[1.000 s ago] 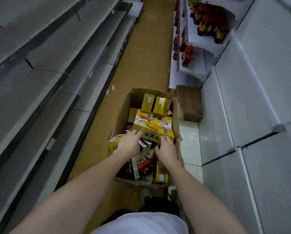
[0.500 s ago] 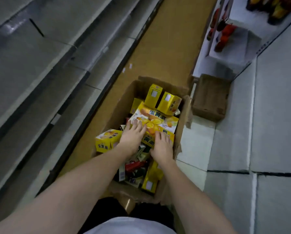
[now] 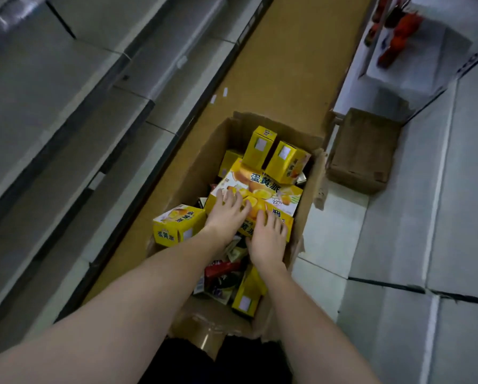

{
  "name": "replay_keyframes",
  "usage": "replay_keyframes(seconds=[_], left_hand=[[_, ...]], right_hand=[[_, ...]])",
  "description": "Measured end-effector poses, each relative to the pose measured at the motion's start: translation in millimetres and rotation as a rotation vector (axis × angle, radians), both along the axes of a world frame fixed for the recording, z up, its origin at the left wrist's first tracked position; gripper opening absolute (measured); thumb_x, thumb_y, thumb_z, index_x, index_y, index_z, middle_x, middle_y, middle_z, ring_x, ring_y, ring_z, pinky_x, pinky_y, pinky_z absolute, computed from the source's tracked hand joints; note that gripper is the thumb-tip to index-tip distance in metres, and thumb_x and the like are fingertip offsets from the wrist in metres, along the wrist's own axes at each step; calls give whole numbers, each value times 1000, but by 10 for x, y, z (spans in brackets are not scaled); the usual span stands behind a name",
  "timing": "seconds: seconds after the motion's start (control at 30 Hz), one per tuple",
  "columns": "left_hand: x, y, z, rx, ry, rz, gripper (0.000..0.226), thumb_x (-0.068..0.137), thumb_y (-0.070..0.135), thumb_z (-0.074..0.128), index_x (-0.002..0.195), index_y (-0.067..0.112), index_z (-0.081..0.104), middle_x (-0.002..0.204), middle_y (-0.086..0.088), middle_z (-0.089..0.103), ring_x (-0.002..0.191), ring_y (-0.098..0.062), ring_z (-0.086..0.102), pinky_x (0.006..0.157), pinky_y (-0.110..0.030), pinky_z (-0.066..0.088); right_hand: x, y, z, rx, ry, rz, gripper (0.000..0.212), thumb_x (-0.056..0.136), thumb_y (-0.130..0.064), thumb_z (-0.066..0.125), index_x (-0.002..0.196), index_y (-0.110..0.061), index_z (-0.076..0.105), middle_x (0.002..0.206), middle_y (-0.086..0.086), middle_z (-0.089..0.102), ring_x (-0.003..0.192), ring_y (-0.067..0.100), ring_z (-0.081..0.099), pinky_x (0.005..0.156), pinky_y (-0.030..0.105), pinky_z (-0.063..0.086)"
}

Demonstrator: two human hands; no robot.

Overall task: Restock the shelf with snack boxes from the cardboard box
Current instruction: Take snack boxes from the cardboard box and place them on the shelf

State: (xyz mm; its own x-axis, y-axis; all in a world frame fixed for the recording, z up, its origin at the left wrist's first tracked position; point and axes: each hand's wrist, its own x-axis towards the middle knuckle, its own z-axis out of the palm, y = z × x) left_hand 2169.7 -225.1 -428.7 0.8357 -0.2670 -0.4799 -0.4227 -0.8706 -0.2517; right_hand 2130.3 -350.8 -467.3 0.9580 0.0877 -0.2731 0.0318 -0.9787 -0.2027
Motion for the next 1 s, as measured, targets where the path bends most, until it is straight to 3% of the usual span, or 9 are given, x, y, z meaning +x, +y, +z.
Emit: replay_keyframes(seconds=[0.13,0.27,0.37,0.5,0.63,0.83,1.0], left_hand=[[-57,65,110,18,-55,-72,84,85,29,70,147,6,18,152,-30,26,140,-49,26,112,-63,22],[-119,180,350,-46,-131,-66,77,82,35,71,140,8,28,143,-22,39,132,-43,37,108,-58,29],[-168,331,614,-116,-243,-15,74,81,45,68,137,12,33,140,-16,43,130,-39,39,106,-56,28],[-257,696,1123,-176,-382,17,69,77,42,67,134,14,39,132,-13,48,123,-36,44,107,-59,26],[-515,1328,1673,-197,-483,114,67,77,51,58,131,13,45,129,-10,51,119,-32,46,105,-51,29],[-1263,2534,2223,-206,-620,319,68,73,54,47,128,15,48,126,-6,55,116,-30,50,101,-48,31],[-1970,3542,2599,-187,-690,499,76,73,63,57,132,17,48,131,-5,54,121,-28,49,105,-46,30]], right_hand=[[0,-39,92,8,10,21,82,84,-45,73,148,-15,30,154,9,35,142,28,33,116,44,27],[33,-12,345,-10,-35,68,87,80,-51,74,147,-15,30,151,8,38,140,27,35,115,43,27],[77,144,662,-30,-125,100,85,79,-52,74,144,-15,34,148,8,42,138,28,37,113,44,29],[106,486,1161,-22,-221,160,84,81,-50,74,145,-16,32,146,9,41,135,30,38,111,44,32],[115,1084,1730,28,-222,294,83,78,-57,70,141,-15,35,137,10,45,127,33,43,105,45,37],[-279,2244,2448,59,-321,540,83,75,-48,73,139,-13,35,134,10,46,126,32,45,102,44,35],[-690,3252,2875,90,-424,771,75,77,-49,69,135,-13,38,131,11,45,122,33,43,102,46,35]])
